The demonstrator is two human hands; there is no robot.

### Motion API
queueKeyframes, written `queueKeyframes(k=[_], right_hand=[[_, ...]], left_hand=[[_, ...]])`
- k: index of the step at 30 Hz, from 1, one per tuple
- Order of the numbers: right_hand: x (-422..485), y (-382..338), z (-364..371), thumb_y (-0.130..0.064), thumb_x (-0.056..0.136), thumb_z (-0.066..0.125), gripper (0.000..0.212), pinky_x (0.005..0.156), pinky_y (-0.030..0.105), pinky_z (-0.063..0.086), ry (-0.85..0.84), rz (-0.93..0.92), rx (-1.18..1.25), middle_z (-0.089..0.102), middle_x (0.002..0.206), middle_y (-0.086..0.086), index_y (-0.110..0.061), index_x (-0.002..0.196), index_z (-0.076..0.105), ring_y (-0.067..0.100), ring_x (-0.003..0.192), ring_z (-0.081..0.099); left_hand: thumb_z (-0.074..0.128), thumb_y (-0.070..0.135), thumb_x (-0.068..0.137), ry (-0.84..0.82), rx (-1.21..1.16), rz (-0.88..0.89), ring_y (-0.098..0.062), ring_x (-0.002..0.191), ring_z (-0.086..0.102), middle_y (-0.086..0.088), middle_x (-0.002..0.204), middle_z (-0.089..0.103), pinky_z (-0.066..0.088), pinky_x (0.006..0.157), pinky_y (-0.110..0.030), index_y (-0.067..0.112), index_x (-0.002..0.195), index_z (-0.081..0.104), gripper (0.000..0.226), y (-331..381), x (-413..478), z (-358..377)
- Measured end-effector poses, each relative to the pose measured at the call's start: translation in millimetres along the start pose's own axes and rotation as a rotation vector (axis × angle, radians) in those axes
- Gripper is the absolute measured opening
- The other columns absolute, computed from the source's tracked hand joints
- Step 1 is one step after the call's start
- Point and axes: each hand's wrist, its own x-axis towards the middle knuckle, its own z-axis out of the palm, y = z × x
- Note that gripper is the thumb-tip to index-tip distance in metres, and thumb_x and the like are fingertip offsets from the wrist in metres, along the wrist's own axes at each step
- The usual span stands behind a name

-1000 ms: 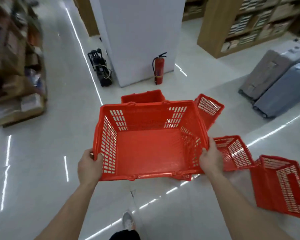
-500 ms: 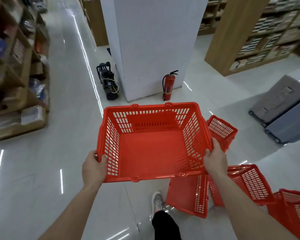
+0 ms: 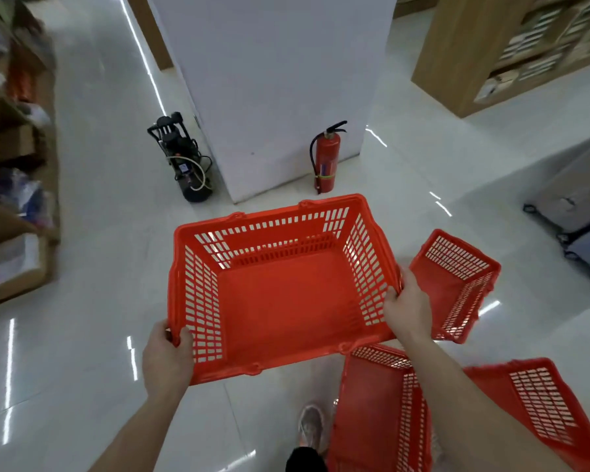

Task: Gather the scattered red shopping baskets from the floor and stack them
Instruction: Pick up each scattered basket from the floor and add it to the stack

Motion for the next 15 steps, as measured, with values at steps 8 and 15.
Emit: queueKeyframes(k=[8, 15], right_hand=[[115, 35, 104, -0.016, 0.09, 0.054, 0.049, 0.083, 0.039, 0.049, 0.046, -0.059, -0.017, 0.07, 0.114, 0.011, -0.026, 0.137, 0.048, 0.036, 0.1, 0.065], [156, 88, 204, -0.017, 0.091, 0.055, 0.051, 0.077, 0.038, 0.05, 0.045, -0.051, -0.048, 0.072, 0.107, 0.01, -0.033, 0.138, 0.043, 0.036, 0.093, 0.068]], left_hand=[[0.058, 0.023, 0.094, -0.072, -0.025, -0.026, -0.013, 0.077, 0.058, 0.005, 0.097, 0.061, 0.045, 0.066, -0.032, 0.017, 0.12, 0.056, 0.026, -22, 80, 132], [0.057, 0.01, 0.093, -0.18, -0.014, -0.028, -0.012, 0.079, 0.061, 0.004, 0.096, 0.063, 0.045, 0.065, -0.029, 0.022, 0.115, 0.055, 0.025, -88, 114, 220]])
